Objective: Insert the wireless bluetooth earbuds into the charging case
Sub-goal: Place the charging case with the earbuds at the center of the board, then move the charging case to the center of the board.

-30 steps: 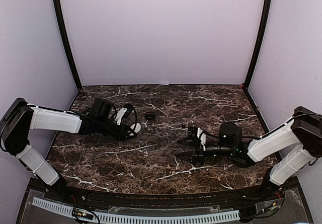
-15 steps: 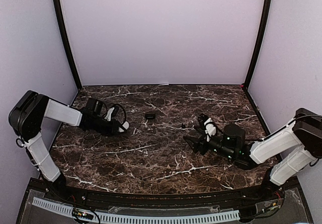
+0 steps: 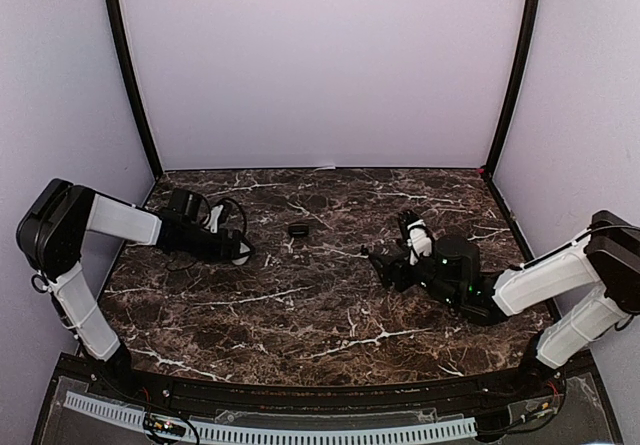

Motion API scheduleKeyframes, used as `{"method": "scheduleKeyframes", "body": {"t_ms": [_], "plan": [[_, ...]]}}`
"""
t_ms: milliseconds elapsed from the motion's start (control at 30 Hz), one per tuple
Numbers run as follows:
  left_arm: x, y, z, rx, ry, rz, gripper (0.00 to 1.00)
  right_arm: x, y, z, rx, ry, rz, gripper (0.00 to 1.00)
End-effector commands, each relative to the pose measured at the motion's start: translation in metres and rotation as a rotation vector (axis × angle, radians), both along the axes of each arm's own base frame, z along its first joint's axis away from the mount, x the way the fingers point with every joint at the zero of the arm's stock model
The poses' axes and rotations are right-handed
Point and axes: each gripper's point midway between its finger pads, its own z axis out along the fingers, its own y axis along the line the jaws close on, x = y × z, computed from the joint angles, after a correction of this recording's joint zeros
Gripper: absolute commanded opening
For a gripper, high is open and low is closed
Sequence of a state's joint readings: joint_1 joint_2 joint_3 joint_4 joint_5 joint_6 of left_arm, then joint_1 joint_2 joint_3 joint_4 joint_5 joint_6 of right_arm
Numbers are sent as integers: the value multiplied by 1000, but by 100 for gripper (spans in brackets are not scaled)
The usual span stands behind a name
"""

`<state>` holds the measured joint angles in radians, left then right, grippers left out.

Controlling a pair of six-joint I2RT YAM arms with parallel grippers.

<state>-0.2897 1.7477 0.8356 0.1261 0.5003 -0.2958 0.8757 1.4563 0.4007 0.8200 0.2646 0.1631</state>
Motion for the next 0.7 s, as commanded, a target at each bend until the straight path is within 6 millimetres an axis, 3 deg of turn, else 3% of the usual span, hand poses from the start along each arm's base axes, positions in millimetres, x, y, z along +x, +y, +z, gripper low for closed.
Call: {"method": "scheduleKeyframes", "body": {"t_ms": [0,100,200,400,467,667], "plan": [[-3,23,17,78,-53,85,92,1,13,1,56,87,30,83],[-8,34,26,116,-73,122,98,8,28,-1,20,156,47,88],[-16,49,38,138,-143,193,99,21,22,-2,-58,185,-35,90],[-35,72,86,63,-379,330,99,27,-20,-6,-46,311,-207,94],[-42,73,101,5,-462,341,99,25,-40,-16,-75,382,-279,95],[-57,70,114,-93,-561,328,99,25,-117,-34,-101,536,-573,100]]}}
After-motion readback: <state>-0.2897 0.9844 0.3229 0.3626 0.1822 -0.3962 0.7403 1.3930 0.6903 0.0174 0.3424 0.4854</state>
